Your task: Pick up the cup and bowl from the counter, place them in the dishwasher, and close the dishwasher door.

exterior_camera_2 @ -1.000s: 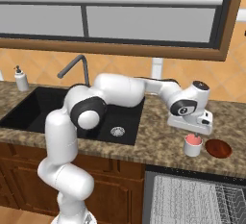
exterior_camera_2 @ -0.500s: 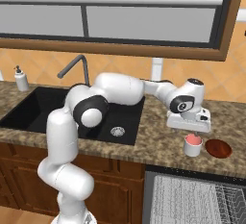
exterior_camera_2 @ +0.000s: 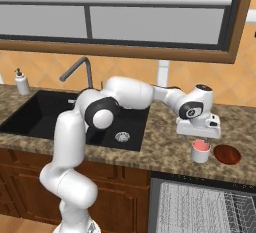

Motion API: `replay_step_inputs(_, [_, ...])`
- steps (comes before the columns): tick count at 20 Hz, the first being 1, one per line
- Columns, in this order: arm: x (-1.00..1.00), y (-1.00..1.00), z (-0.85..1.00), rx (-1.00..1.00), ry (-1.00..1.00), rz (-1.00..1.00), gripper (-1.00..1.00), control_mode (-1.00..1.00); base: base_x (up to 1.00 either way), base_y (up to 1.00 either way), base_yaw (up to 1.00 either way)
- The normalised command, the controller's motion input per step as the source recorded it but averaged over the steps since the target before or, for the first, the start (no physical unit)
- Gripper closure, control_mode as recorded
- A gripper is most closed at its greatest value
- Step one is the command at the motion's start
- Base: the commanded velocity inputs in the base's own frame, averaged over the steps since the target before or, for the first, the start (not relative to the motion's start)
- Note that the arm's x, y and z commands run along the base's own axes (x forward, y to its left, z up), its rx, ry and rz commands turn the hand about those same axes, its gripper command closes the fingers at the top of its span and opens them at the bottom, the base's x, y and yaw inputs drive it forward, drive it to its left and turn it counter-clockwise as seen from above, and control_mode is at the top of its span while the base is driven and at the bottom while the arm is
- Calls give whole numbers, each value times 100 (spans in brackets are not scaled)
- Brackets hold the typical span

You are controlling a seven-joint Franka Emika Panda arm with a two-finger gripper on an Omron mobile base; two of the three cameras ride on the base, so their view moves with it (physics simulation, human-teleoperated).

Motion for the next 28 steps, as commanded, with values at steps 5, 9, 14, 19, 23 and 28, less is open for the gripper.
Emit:
replay_step_inputs(5, [11,-6,-12,0,2,0,-100,-100,0,0,0])
replay_step_inputs(9, [0,0,-31,0,3,0,-100,-100,0,0,0])
replay_step_inputs(14, [0,0,-54,0,0,0,-100,-100,0,0,0])
replay_step_inputs(19, [0,0,-28,0,0,0,-100,-100,0,0,0])
replay_step_inputs(23, [0,0,-6,0,0,0,100,-100,0,0,0])
replay_step_inputs(28, [-6,0,0,0,-3,0,100,-100,0,0,0])
